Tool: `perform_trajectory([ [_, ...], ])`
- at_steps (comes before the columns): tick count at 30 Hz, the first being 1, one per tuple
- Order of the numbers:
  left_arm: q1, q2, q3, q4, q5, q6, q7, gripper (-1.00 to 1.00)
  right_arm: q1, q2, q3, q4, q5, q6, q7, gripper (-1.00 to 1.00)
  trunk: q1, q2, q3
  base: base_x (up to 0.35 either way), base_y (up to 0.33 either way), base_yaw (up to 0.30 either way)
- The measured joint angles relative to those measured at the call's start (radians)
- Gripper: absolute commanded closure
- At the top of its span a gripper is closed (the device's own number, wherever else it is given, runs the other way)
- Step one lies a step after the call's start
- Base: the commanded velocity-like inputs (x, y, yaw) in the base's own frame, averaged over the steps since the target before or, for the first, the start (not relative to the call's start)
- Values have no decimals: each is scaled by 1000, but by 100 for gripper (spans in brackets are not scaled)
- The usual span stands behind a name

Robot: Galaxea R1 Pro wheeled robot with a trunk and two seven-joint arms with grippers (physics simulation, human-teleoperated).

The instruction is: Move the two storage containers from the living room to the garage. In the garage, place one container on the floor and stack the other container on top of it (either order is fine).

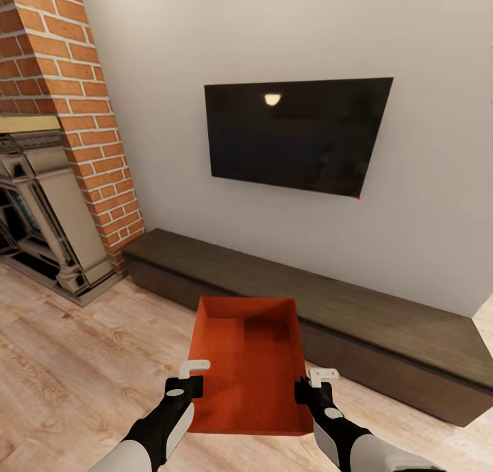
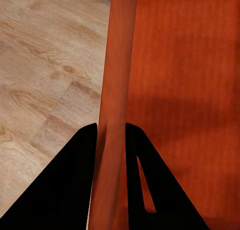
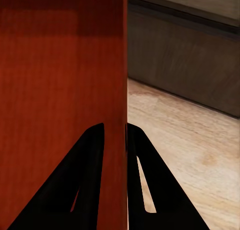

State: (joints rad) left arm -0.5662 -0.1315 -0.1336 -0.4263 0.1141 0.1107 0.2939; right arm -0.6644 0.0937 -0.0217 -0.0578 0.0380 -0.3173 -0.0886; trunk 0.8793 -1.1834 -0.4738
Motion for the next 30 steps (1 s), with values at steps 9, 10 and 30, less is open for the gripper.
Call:
perform_trajectory([
  [9, 0, 0, 0, 0, 0, 0, 0, 100, 0, 0, 0, 0, 0, 0, 0, 100, 0, 0, 14, 0, 0, 0],
  [10, 0, 0, 0, 0, 0, 0, 0, 100, 0, 0, 0, 0, 0, 0, 0, 100, 0, 0, 16, 0, 0, 0],
  [30, 0, 0, -1, 0, 0, 0, 0, 100, 0, -1, 0, 0, 0, 0, 1, 100, 0, 0, 48, 0, 0, 0],
])
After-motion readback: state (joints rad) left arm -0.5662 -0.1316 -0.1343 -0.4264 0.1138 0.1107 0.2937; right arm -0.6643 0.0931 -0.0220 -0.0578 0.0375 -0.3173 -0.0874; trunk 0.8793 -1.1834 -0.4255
